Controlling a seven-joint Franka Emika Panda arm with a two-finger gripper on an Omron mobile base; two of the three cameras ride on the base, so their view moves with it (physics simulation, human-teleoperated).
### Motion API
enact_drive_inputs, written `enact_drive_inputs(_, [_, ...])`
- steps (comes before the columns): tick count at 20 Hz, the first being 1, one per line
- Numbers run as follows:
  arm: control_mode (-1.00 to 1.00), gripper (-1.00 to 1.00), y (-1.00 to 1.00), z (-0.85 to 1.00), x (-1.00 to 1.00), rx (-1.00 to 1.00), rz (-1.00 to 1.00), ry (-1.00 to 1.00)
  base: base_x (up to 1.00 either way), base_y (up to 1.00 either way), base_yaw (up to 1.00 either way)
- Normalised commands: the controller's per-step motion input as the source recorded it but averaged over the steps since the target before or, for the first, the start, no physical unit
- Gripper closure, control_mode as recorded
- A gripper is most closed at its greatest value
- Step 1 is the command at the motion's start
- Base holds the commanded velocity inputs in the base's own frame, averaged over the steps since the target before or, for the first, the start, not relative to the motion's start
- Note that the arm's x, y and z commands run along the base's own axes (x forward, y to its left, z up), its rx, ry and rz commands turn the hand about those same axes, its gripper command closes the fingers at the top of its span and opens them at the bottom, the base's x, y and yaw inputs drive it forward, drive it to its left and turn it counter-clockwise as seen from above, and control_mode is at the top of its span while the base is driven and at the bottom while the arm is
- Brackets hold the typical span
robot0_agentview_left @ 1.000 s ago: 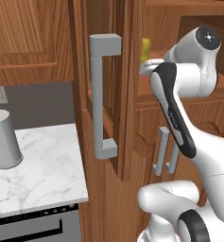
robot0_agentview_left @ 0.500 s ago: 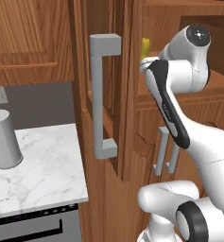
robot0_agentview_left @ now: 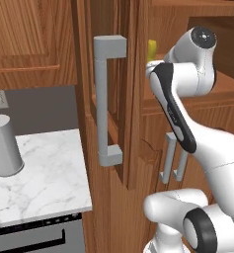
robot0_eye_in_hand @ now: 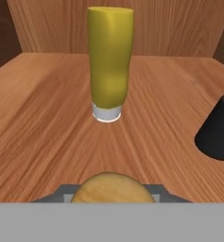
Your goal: There are various items on the counter. Only move the condiments/shakers into the cabinet.
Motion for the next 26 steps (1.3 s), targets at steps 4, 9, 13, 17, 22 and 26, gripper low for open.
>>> enact_drive_inputs(4, [-1.0,1.0,0.0,-0.28,0.17,0.0,0.03,0.0,0.0,0.0,0.0])
enact_drive_inputs(9, [-1.0,-1.0,0.02,-0.29,0.21,0.0,0.03,0.01,0.0,0.0,0.0])
enact_drive_inputs(13, [-1.0,-1.0,0.08,-0.11,0.05,0.0,0.01,0.01,0.0,0.0,0.0])
enact_drive_inputs(17, [-1.0,-1.0,0.0,0.0,0.0,0.0,0.0,0.0,0.0,0.0,0.0])
enact_drive_inputs(22, [-1.0,-1.0,0.0,0.0,0.0,0.0,0.0,-0.01,0.0,0.0,0.0])
enact_drive_inputs(26, [-1.0,-1.0,0.0,0.0,0.0,0.0,0.0,-0.02,0.0,0.0,0.0])
